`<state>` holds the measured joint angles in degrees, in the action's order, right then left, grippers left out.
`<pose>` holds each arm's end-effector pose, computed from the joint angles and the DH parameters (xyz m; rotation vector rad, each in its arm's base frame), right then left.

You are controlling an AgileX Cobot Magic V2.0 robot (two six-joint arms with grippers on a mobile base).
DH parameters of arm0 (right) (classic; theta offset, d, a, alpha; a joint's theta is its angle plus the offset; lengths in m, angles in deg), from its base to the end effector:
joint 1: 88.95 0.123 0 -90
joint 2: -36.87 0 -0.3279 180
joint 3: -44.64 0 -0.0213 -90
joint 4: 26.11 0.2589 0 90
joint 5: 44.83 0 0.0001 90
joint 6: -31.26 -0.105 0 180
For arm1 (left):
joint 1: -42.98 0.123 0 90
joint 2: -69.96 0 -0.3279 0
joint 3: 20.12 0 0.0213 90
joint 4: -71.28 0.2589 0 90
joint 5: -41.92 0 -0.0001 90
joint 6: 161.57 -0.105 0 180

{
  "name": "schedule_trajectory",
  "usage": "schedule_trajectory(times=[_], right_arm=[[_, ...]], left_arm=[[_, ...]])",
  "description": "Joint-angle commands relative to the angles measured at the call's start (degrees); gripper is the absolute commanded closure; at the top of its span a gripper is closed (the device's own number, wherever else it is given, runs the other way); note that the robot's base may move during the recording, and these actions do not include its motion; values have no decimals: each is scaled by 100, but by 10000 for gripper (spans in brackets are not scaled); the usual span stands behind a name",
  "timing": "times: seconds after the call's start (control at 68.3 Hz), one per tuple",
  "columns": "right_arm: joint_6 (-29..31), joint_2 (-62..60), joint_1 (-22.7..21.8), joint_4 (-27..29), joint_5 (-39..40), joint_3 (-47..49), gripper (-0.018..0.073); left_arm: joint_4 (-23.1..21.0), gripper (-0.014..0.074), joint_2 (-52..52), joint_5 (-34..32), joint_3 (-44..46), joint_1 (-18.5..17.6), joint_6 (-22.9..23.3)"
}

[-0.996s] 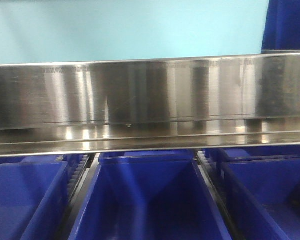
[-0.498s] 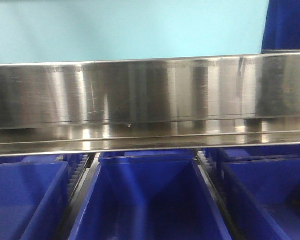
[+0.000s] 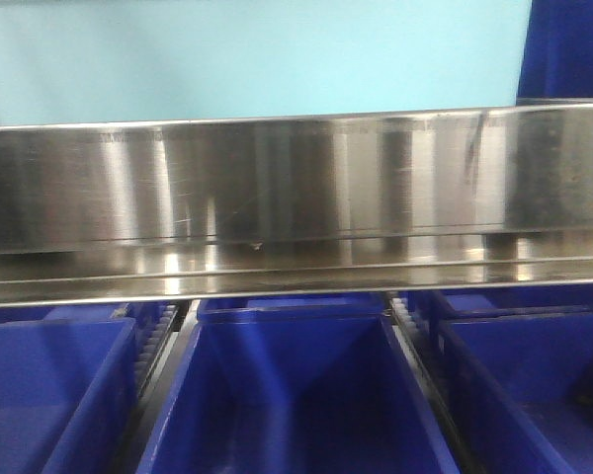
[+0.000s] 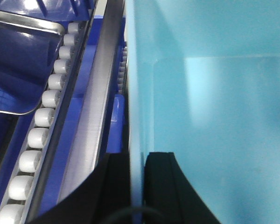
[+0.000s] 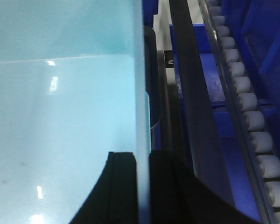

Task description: Move two blue bins to right shelf middle

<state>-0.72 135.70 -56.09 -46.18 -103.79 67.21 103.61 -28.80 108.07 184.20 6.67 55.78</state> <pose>0.3270 0.1745 0.4599 -0.0836 2.2931 0.1402 0.3175 -0.1695 0.4702 0.0298 2.2609 0.0703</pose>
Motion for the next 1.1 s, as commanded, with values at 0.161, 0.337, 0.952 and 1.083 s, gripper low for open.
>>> schedule_trajectory(times=[0.161, 0.337, 0.952, 1.083], right_arm=[[-124, -68, 26, -70, 747, -221, 721], [-151, -68, 26, -94, 772, -221, 721], [-261, -68, 26, -126, 1041, -759, 721], [-261, -68, 26, -126, 987, -759, 721]], left_arm=[[85, 707, 17, -472, -50, -4, 75], [74, 707, 186, -738, -461, -4, 225], [159, 707, 323, -1162, -1117, -4, 368], [159, 707, 220, -1162, -1158, -4, 312]])
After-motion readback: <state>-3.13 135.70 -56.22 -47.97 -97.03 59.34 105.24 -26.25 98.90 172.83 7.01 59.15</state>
